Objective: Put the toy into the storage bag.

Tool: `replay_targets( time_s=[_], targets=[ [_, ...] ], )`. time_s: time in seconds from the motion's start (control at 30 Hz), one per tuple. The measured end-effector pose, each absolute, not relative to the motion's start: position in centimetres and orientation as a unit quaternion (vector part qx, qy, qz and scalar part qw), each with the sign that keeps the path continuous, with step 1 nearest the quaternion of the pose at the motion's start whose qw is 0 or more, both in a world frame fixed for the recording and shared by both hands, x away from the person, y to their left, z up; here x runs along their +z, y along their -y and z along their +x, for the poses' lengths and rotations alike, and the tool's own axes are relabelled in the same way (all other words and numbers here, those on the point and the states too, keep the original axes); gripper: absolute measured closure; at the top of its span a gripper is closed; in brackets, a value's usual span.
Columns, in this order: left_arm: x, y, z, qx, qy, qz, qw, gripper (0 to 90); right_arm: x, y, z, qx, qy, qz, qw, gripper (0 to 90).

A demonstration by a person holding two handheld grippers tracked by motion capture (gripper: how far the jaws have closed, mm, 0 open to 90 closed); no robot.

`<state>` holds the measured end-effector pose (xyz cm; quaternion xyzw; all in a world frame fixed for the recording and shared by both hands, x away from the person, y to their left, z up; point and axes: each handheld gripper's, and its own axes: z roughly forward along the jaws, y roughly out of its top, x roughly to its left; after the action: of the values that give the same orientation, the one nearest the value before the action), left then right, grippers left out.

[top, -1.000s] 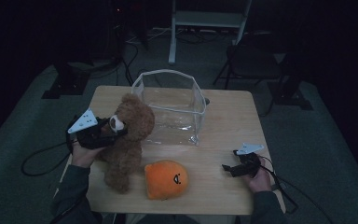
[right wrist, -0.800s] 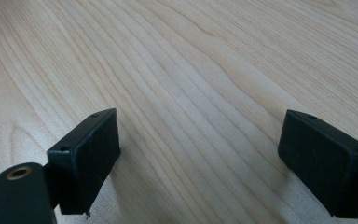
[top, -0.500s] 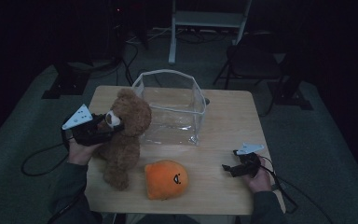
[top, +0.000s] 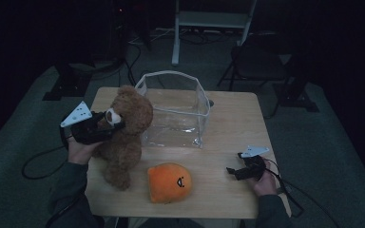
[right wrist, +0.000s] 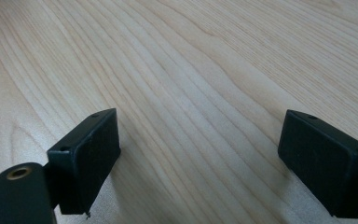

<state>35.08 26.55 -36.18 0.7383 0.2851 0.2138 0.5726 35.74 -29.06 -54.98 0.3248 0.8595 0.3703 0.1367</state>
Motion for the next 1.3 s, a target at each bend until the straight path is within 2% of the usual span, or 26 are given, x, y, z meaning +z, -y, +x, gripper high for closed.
replay_targets(
  time_s=[1.3],
  targets=[
    [-33.7,-26.9,35.5,0.228,-0.283,0.729,0.580,41.3,-55.0,29.0,35.7,0.370,-0.859,0.326,0.137,11.9]
  ],
)
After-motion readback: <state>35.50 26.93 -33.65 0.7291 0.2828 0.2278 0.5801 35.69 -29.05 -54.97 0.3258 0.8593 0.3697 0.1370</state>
